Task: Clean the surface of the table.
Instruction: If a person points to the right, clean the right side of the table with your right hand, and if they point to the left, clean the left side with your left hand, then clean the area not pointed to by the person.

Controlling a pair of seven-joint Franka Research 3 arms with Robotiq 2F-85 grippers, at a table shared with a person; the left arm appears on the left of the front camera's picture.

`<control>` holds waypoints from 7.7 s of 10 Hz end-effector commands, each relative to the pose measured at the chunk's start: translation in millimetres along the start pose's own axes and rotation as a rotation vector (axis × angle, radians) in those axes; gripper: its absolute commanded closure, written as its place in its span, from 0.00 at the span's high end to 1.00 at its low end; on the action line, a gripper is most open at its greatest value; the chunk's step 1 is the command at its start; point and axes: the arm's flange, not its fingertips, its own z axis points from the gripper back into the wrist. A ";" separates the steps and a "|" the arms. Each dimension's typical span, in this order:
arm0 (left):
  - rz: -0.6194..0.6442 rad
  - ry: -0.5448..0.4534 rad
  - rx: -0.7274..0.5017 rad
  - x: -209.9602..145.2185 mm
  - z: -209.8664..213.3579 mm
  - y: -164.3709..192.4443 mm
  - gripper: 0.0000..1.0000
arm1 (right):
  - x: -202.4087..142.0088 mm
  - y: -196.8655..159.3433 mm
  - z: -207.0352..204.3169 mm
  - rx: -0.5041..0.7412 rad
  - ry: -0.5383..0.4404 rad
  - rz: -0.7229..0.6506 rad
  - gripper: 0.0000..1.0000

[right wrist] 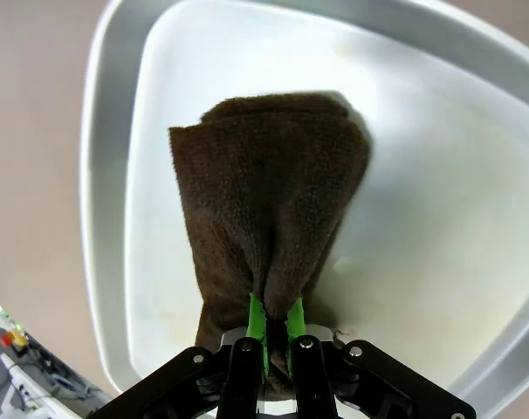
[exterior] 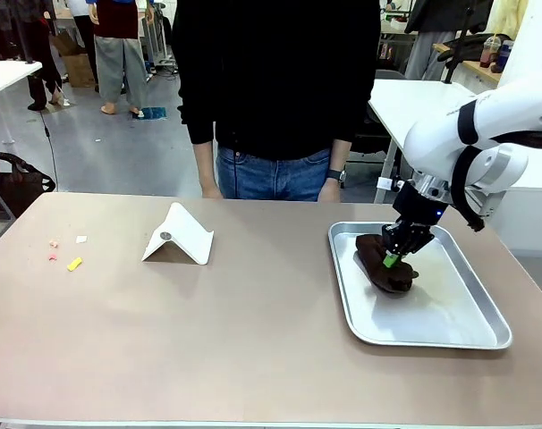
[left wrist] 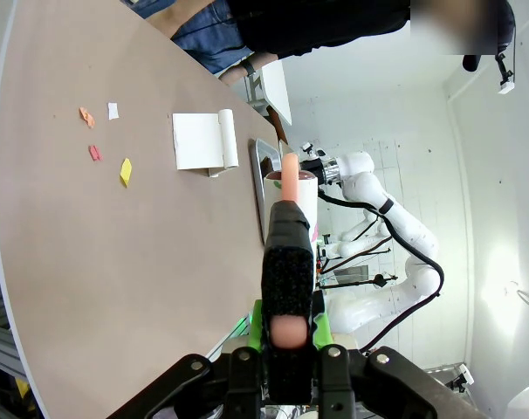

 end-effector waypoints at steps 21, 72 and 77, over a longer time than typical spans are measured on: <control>-0.009 0.002 -0.002 -4.2 -0.6 -4.6 0.22 | -228.0 -154.1 88.9 1.026 -0.518 0.030 0.10; 0.168 0.055 0.455 92.6 -208.3 74.8 0.22 | -247.4 -155.1 89.0 1.170 -0.515 0.016 0.10; 0.048 -0.008 0.304 85.8 -178.3 26.9 0.22 | -247.4 -155.1 89.0 1.170 -0.515 0.016 0.10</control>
